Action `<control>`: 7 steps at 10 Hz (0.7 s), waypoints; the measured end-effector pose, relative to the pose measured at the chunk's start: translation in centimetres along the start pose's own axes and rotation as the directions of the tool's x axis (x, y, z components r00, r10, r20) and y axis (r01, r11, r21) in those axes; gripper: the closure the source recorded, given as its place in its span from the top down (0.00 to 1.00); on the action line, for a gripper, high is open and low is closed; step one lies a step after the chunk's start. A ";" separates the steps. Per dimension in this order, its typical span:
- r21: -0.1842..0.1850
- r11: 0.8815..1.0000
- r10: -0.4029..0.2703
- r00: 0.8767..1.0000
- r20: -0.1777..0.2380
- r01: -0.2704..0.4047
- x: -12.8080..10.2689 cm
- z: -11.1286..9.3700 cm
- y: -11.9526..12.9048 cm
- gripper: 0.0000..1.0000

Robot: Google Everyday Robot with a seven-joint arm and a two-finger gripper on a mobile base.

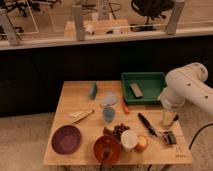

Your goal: Place eraser in purple bowl

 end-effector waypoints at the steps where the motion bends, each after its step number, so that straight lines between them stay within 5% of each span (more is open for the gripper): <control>1: 0.000 1.000 0.000 1.000 0.000 0.000 0.0 0.0 0.0 0.80; 5: 0.003 1.000 0.001 1.000 0.003 -0.001 0.0 -0.1 -0.2 0.80; 7: 0.038 0.999 -0.010 1.000 0.030 0.009 -1.8 -0.4 -2.5 0.80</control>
